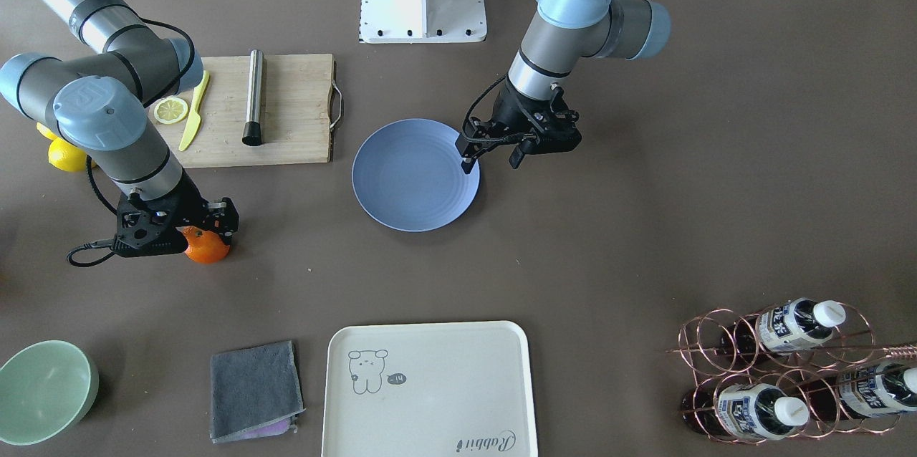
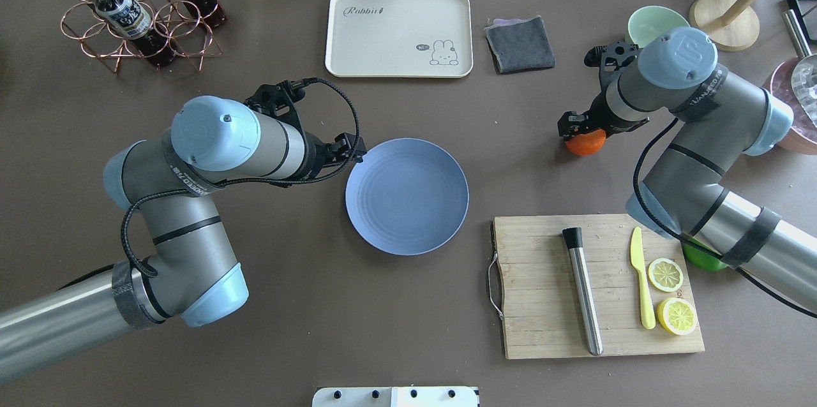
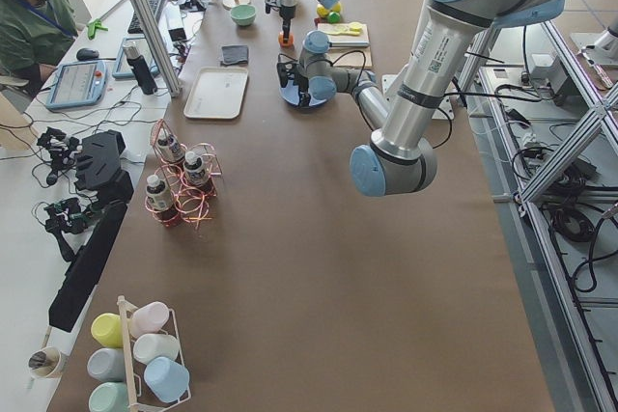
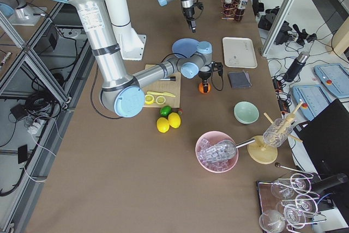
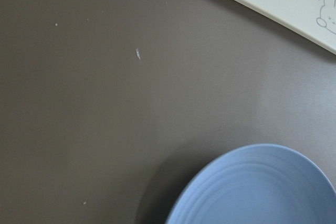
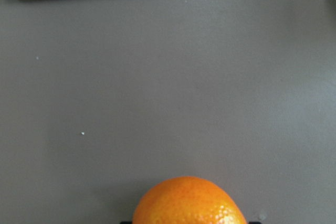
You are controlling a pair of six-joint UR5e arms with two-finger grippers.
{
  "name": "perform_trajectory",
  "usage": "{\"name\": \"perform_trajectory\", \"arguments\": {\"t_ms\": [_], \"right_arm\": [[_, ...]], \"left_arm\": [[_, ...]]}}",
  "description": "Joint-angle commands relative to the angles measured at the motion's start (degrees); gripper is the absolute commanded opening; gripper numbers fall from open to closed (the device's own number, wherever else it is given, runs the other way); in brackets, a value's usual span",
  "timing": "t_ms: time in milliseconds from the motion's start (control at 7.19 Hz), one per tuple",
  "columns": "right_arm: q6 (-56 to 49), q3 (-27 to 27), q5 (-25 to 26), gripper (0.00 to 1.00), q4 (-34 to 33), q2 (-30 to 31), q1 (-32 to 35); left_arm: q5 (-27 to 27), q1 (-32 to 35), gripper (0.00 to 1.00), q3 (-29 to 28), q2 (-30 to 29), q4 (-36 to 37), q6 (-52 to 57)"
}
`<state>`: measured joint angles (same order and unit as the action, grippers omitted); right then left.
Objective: Pick orange to plate
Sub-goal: 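Grasp the orange with the right gripper and lift it, then carry the orange over the blue plate with the right gripper while the left arm withdraws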
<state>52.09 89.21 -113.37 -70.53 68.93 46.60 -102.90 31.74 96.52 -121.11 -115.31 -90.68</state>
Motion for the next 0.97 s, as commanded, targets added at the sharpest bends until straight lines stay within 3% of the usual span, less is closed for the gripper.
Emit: {"name": "perform_trajectory", "arguments": {"t_ms": [0,278,835], "right_arm": [[2.72,1.58,-1.58,0.00,-1.27,-4.30,0.51],[6.42,3.86,-0.11,0.00,-6.96,-10.80,-3.24],[11.36,4.22,12.27,0.00,-8.39,-17.50,-17.82]], "left_arm": [[-3.86,4.09,0.98,0.16,0.17,0.09,4.51],[-4.24,7.62,0.98,7.40,9.95,0.44,15.93],[-8.02,20.35,0.98,13.05,19.14,0.53,19.23]]}}
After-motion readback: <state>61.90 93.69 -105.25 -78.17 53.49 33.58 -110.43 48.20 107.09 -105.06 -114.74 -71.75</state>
